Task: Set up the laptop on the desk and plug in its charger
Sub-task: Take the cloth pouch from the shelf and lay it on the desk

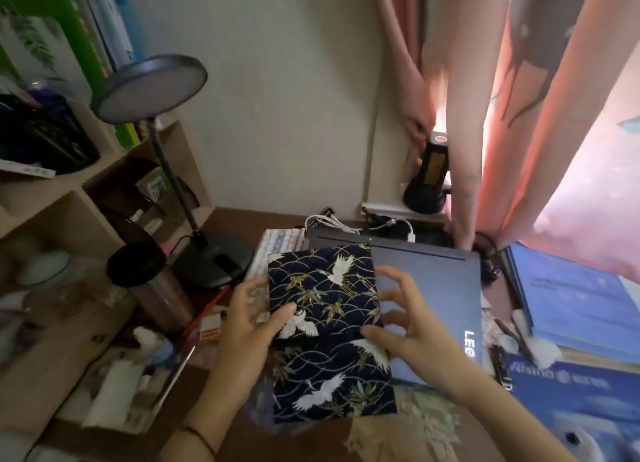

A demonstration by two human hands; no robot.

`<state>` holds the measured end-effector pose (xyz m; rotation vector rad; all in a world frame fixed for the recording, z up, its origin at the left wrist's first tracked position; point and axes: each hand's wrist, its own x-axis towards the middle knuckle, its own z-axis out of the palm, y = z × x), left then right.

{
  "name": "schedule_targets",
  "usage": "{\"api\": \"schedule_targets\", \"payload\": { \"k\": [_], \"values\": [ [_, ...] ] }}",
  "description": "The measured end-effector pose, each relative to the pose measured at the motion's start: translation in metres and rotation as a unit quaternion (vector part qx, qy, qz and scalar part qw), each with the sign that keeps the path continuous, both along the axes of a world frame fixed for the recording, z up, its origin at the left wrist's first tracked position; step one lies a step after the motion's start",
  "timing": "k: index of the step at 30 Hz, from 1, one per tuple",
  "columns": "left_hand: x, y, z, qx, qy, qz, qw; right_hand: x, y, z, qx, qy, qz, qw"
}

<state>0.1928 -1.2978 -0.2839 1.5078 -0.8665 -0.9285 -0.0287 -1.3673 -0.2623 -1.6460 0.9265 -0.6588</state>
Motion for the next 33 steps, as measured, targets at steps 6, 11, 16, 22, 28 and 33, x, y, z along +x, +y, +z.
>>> {"api": "schedule_targets", "payload": {
  "k": [6,11,16,22,28,33],
  "values": [
    [-0.025,0.013,-0.055,0.083,-0.029,-0.079,0.993,-0.025,0.032,-0.066,0.105,0.055,-0.067,0.991],
    [-0.039,0.030,-0.097,0.184,-0.054,-0.131,0.973,-0.036,0.073,-0.109,0.153,0.117,-0.114,0.975],
    [-0.048,0.042,-0.118,0.232,-0.130,-0.169,0.949,-0.042,0.099,-0.132,0.151,0.161,-0.141,0.965],
    [-0.051,0.045,-0.129,0.237,-0.182,-0.189,0.936,-0.035,0.106,-0.146,0.179,0.160,-0.168,0.956],
    [-0.050,0.035,-0.132,0.226,-0.225,-0.191,0.928,-0.026,0.097,-0.150,0.150,0.229,-0.189,0.943],
    [-0.048,0.034,-0.135,0.234,-0.282,-0.188,0.911,-0.025,0.093,-0.146,0.126,0.307,-0.181,0.926]
  ]
}}
